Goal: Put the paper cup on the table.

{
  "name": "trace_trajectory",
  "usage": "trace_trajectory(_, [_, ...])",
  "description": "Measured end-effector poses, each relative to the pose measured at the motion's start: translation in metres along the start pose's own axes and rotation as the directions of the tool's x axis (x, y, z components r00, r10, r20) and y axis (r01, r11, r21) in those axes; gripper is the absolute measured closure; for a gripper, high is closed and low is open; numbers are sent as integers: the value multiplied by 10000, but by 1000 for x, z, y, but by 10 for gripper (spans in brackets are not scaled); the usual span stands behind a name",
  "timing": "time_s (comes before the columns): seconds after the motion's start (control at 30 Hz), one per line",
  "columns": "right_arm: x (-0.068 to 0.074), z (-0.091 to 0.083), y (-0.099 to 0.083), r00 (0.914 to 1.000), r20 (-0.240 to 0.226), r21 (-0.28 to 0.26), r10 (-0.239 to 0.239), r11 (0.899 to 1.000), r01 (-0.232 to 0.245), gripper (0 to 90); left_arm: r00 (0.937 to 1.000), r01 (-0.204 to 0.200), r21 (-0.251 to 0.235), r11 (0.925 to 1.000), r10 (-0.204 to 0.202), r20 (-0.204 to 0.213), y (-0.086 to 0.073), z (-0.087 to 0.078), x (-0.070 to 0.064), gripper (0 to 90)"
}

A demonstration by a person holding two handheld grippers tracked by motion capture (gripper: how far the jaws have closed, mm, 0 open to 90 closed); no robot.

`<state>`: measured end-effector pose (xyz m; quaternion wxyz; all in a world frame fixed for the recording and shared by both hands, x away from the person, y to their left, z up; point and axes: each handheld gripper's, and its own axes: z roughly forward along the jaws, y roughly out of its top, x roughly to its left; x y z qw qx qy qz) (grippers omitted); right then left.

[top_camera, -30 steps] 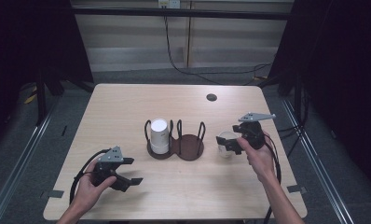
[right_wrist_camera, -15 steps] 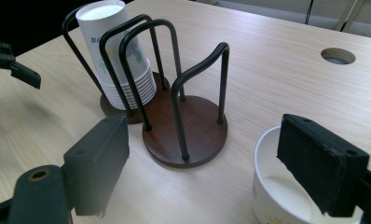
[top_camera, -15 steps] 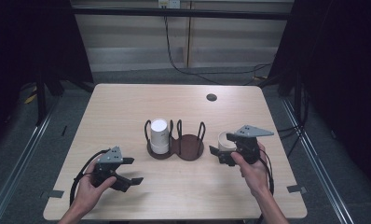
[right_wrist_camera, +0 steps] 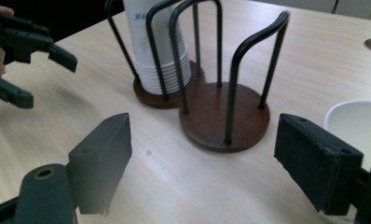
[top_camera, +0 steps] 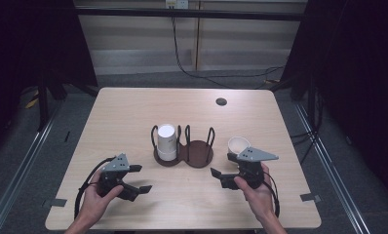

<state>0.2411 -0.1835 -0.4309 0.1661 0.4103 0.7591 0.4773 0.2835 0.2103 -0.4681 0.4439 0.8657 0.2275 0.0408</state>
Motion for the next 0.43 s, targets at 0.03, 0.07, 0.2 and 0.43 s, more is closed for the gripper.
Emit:
trace_trajectory(0.03, [2, 1, -3, 9999, -92, 56, -41, 10000, 42, 181, 10000, 30, -12, 10000, -30, -17, 0, 0, 0, 160])
trace_trajectory(0.07, [4, 1, -4, 9999, -120, 84, -40, 10000, 41, 181, 9999, 128, -85, 9999, -128, -1, 0, 1, -1, 160])
trace_trajectory(0.2, [8, 2, -13, 9997, -253, 90, 28, 10000, -26, 180, 9999, 112, -116, 9999, -114, -112, -1, -1, -3, 160])
trace_trajectory(0.43, [13, 13, -32, 9985, -553, 764, 60, 9971, -17, 174, 9998, 89, -154, 9998, -92, -164, -3, 2, -8, 160])
